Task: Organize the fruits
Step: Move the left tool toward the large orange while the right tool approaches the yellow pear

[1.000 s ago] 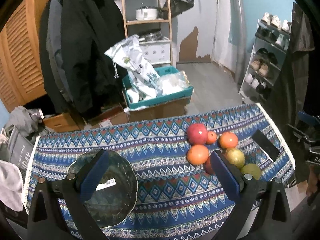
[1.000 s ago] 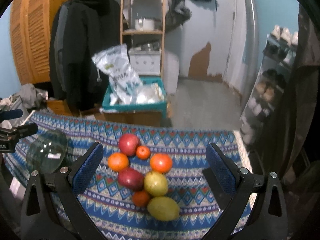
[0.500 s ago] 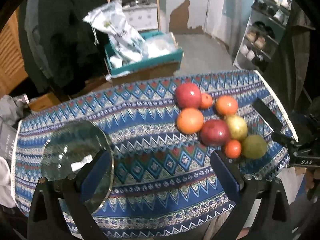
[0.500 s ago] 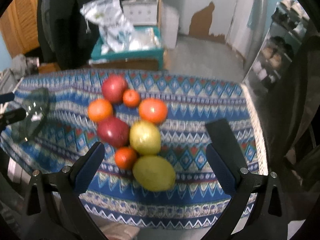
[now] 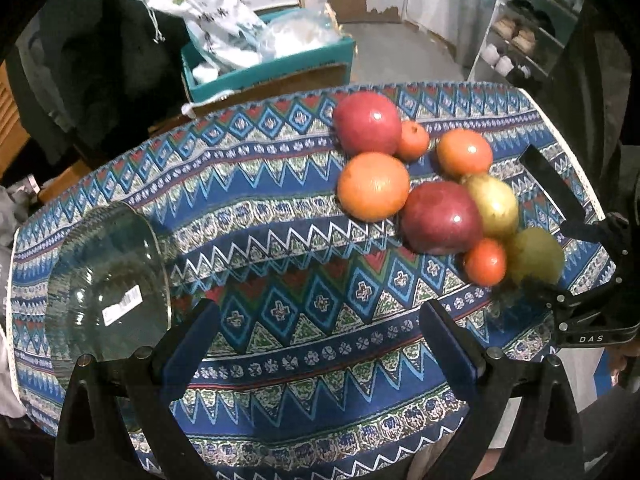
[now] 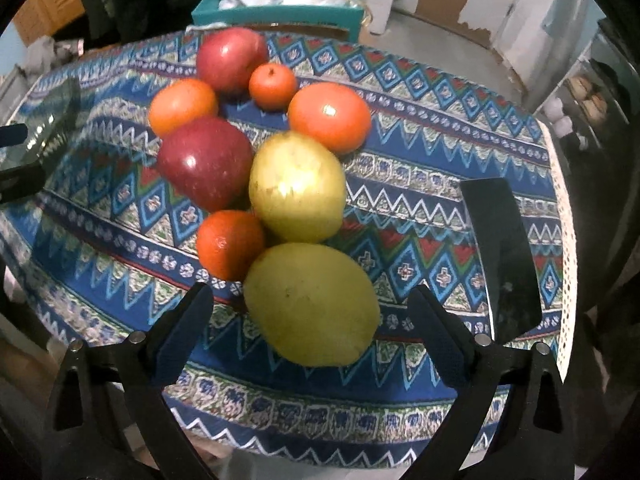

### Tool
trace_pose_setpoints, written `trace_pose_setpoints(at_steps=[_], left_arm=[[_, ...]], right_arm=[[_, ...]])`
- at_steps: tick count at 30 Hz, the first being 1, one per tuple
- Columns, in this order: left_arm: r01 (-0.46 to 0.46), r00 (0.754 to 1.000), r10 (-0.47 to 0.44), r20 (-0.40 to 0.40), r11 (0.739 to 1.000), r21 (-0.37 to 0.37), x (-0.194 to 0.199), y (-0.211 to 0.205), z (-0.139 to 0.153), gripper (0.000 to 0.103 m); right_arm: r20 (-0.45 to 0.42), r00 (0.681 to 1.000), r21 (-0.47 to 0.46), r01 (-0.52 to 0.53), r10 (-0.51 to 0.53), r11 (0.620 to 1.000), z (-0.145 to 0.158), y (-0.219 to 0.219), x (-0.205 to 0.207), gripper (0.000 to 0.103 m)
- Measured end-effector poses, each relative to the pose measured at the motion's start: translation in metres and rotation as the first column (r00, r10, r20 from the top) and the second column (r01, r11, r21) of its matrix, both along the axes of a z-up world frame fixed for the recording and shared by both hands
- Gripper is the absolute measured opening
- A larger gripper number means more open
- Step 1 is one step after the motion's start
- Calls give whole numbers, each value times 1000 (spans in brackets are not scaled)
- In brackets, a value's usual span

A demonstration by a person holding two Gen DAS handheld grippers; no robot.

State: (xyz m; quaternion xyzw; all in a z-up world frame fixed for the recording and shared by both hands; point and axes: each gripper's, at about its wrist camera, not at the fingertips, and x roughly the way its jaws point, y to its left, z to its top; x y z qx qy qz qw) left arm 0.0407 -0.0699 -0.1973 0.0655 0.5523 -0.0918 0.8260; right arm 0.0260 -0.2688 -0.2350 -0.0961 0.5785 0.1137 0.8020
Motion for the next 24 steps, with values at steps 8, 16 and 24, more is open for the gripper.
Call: trace_pose_setpoints(at_steps=[8, 16, 24], left_arm=[[2, 1000, -1, -24, 1000, 17, 7, -2, -15, 100], [14, 999, -14, -31, 1000, 9, 12, -6, -20, 100], [-22, 999, 21, -26, 999, -39, 30, -7, -14, 100]], right_arm=[[-43, 999, -29, -30, 29, 999, -22, 5, 8, 86], [-59, 998, 3, -24, 24, 1000, -31, 6, 12, 81], [-54, 997, 50, 58, -56, 997, -14, -14, 10, 80]])
